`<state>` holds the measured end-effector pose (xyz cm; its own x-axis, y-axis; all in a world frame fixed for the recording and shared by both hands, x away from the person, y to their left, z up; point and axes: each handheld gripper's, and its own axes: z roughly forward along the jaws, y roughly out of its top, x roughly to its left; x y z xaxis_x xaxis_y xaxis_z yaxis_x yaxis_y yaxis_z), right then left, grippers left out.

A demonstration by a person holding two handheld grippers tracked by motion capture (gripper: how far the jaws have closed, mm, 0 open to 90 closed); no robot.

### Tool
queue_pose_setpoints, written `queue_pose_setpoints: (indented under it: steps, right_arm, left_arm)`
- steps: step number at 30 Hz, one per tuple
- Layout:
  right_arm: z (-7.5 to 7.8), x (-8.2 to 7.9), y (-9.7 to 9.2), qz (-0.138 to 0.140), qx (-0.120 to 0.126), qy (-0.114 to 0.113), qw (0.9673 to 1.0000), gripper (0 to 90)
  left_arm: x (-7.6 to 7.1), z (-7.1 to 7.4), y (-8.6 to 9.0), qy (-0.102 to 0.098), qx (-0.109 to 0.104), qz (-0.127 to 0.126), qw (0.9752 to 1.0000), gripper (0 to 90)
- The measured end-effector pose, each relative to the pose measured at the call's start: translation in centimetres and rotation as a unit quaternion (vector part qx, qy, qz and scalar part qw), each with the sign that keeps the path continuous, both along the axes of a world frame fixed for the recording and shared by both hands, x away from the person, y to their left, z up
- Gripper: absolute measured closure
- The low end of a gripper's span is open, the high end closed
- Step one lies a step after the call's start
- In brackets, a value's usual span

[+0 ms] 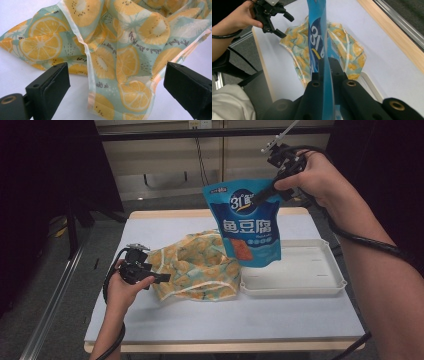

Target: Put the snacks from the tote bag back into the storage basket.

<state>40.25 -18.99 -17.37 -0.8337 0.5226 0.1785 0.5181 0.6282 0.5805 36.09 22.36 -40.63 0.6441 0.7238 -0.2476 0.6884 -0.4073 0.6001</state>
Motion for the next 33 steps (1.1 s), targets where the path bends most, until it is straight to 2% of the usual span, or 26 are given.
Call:
queue_pose_setpoints:
  steps: [11,15,16,23,27,33]
  right_arm:
    - [-0.1,-0.4,-1.1,-0.004,-0.003,0.006,1.0,90.0]
    - [-0.1,-0.5,-1.6,-0.013,-0.006,0.003,0.9999,90.0]
    - [-0.2,-0.6,-1.8,-0.008,-0.003,0.004,1.0,90.0]
    - [-0.5,-0.7,-2.8,-0.019,-0.006,0.0,0.9998,90.0]
    - [-0.7,-0.9,-3.2,-0.016,-0.005,0.003,0.9998,90.0]
    - [-0.9,-1.0,-3.9,-0.019,-0.004,0.002,0.9998,90.0]
  left_arm:
    - [0.0,-0.1,-0.1,0.003,-0.001,-0.003,1.0,6.5]
    - [0.0,-0.1,-0.1,0.005,0.0,-0.004,1.0,6.5]
    - [0.0,-0.2,-0.2,0.001,0.0,0.001,1.0,6.5]
    - [0.1,-0.4,-0.3,0.006,0.006,-0.006,0.9999,6.5]
    - [0.3,-0.5,-0.3,0.002,0.004,-0.001,1.0,6.5]
    - [0.3,-0.6,-0.3,0.007,0.002,-0.002,1.0,6.5]
